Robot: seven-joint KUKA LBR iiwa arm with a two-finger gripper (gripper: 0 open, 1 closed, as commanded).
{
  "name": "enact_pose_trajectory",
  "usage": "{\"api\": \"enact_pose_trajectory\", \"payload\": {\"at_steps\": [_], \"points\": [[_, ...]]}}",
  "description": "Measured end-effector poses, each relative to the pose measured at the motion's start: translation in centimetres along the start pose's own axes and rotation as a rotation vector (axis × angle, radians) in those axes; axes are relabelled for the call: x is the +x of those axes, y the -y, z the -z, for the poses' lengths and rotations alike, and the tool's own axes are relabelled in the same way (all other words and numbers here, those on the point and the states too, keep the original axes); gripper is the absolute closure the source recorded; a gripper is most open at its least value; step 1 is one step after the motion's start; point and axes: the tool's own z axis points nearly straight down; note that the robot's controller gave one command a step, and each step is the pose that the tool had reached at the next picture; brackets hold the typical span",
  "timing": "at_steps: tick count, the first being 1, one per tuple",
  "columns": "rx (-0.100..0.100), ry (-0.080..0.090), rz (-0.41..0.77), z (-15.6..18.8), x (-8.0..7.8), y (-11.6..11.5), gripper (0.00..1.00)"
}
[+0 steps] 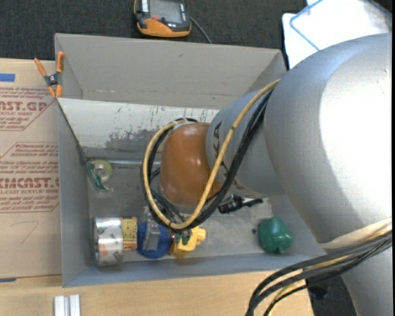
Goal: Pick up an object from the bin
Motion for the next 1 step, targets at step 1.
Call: {"api": "enact_pose_trajectory", "payload": {"at_steps": [1], "points": [[-0.004, 0.007, 0.035, 23.84, -0.17, -2.56, 1.0]]}}
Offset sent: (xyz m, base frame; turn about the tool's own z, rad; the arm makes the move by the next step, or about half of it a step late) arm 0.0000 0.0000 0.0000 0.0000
